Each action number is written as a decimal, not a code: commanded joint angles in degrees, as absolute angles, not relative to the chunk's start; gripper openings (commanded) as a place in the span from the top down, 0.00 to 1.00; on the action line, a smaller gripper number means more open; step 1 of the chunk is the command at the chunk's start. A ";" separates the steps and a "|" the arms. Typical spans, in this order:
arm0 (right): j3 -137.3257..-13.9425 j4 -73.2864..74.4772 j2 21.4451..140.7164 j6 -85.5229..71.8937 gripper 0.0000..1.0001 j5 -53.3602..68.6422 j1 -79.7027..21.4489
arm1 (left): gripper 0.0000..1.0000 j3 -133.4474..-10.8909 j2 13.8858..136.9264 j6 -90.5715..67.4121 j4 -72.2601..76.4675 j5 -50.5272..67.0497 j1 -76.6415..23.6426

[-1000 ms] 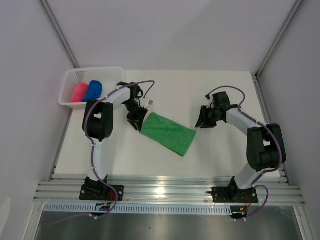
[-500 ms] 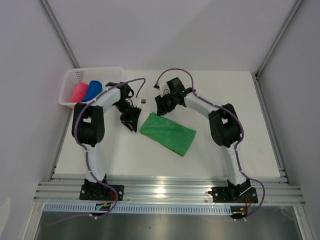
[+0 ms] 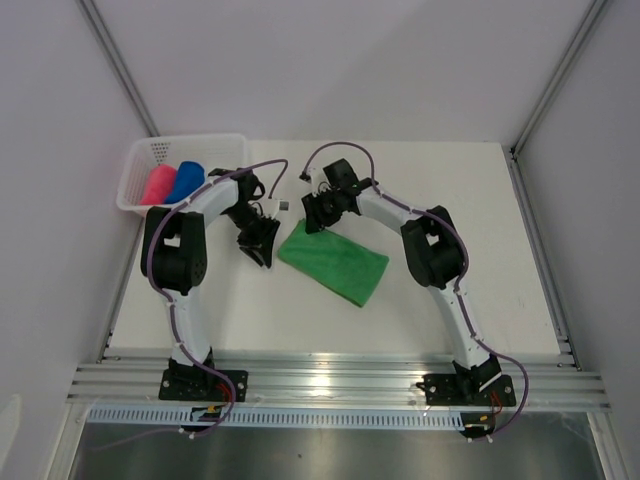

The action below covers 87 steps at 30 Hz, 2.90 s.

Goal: Roll the towels
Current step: Fold the towel

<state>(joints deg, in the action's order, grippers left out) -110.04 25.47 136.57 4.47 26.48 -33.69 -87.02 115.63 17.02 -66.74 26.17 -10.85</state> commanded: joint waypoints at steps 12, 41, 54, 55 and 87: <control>-114.87 23.12 131.32 6.06 0.55 15.91 -37.09 | 0.66 -88.07 112.68 17.75 -66.36 28.48 -10.55; -121.29 24.61 144.14 -5.69 0.93 16.34 -35.08 | 0.66 -86.92 112.06 17.75 -66.09 27.77 -8.61; -79.34 10.48 119.99 -41.90 1.00 3.17 -16.71 | 0.68 -90.17 112.50 18.89 -68.11 28.39 -8.70; -76.32 9.59 117.88 -42.79 1.00 2.03 -15.31 | 0.68 -90.44 112.67 19.33 -68.64 28.65 -8.79; -63.01 9.58 99.75 -18.98 0.66 15.30 -10.19 | 0.59 -83.68 113.20 13.28 -57.75 26.36 -39.99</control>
<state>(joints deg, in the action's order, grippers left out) -63.11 11.03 100.71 -20.69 13.21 -9.85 -85.86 115.94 14.83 -60.01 26.55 -38.54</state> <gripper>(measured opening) 0.342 0.408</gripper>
